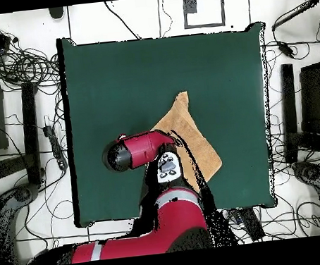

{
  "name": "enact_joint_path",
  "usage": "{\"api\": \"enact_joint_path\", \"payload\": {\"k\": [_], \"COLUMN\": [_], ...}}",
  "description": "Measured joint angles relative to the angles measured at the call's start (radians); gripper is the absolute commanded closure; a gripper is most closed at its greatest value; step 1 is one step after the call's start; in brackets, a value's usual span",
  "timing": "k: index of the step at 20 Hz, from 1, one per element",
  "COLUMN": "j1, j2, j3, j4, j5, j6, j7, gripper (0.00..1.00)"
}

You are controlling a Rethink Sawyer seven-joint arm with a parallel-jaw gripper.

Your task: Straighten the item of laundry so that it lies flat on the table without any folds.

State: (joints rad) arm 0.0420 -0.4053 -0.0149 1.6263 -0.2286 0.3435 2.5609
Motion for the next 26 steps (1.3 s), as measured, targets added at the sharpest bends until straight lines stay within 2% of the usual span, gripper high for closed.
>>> {"api": "enact_joint_path", "payload": {"k": [17, 26], "j1": [0.019, 0.05], "j2": [0.007, 0.012], "j3": [-0.029, -0.063], "j4": [0.005, 0.035], "j5": [0.078, 0.218], "j6": [-0.01, -0.037], "j7": [0.0, 0.0], "gripper": [1.0, 1.0]}}
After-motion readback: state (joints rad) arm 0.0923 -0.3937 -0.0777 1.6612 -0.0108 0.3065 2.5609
